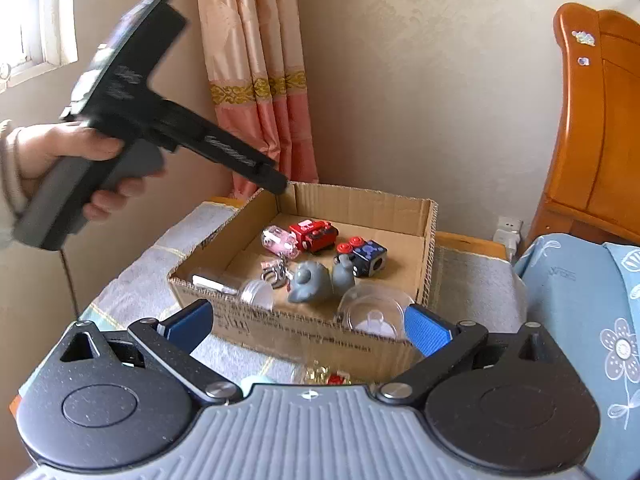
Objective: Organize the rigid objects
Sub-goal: 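Withdraw both tools toward the black teardrop item and gold capsule bottle, then close the right tool on the gold capsule bottle while the left tool approaches the black teardrop item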
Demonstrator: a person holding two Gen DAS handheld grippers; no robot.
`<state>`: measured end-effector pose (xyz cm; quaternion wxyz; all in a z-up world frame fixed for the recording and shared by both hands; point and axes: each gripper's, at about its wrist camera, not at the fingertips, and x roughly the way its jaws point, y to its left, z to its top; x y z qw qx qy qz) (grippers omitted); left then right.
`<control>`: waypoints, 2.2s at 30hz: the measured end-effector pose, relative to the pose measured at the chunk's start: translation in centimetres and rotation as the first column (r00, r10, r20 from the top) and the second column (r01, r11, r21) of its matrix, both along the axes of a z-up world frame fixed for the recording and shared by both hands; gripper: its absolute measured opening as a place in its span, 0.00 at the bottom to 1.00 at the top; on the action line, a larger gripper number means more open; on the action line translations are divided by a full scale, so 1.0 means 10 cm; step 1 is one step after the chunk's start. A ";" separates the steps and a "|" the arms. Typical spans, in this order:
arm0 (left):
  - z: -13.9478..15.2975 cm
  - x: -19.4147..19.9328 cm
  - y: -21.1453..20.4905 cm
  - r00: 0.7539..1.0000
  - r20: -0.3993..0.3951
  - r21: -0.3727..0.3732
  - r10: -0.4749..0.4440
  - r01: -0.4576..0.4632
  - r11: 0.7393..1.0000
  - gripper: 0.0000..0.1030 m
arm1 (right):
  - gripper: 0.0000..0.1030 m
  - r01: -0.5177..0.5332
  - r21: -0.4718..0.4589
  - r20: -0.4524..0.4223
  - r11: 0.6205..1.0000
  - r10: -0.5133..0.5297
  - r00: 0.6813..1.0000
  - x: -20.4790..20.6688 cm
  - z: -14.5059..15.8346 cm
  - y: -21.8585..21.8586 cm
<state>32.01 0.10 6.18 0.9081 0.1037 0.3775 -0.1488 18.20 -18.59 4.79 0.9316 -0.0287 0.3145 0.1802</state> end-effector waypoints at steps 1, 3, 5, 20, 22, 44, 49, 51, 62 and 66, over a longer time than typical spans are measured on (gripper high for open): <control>0.01 -0.09 0.02 1.000 0.006 -0.006 -0.002 0.003 1.000 0.95 | 1.00 0.007 -0.007 0.003 1.000 -0.007 1.000 -0.05 -0.01 0.00; 0.01 -0.25 0.05 1.000 0.016 -0.019 -0.007 0.007 1.000 0.97 | 1.00 0.023 -0.023 0.005 0.999 -0.023 1.000 -0.13 -0.04 0.01; -0.02 -0.41 0.07 1.000 0.019 -0.033 -0.014 0.015 0.999 0.97 | 1.00 0.036 -0.030 -0.001 0.999 -0.036 0.999 -0.20 -0.07 0.00; -0.60 -1.25 0.20 0.997 -0.004 -0.086 0.078 -0.078 0.993 0.98 | 1.00 0.161 -0.004 -0.101 0.987 -0.161 0.982 -0.60 -0.58 -0.13; -0.69 -1.32 0.21 0.995 -0.007 -0.078 0.096 -0.096 0.992 0.98 | 1.00 0.167 0.007 -0.115 0.986 -0.166 0.979 -0.64 -0.62 -0.15; -1.33 -1.64 0.29 0.986 -0.150 -0.054 0.072 -0.081 0.995 0.98 | 1.00 0.187 0.027 -0.159 0.982 -0.180 0.971 -0.57 -0.75 -0.15; -1.37 -1.62 0.31 0.987 -0.157 -0.080 0.044 -0.057 0.995 0.98 | 1.00 0.191 0.023 -0.175 0.981 -0.184 0.967 -0.52 -0.80 -0.17; -1.40 -1.61 0.31 0.985 -0.171 -0.087 0.005 -0.020 0.996 0.98 | 1.00 0.194 0.024 -0.183 0.981 -0.187 0.965 -0.49 -0.81 -0.19; -1.47 -1.48 0.42 0.988 -0.138 -0.063 0.075 -0.084 0.994 0.99 | 1.00 0.223 0.001 -0.206 0.975 -0.218 0.954 -0.31 -0.92 -0.23; -1.47 -1.43 0.55 0.983 -0.138 -0.061 0.124 -0.133 0.989 0.99 | 1.00 0.236 0.000 -0.207 0.972 -0.231 0.951 -0.23 -0.93 -0.26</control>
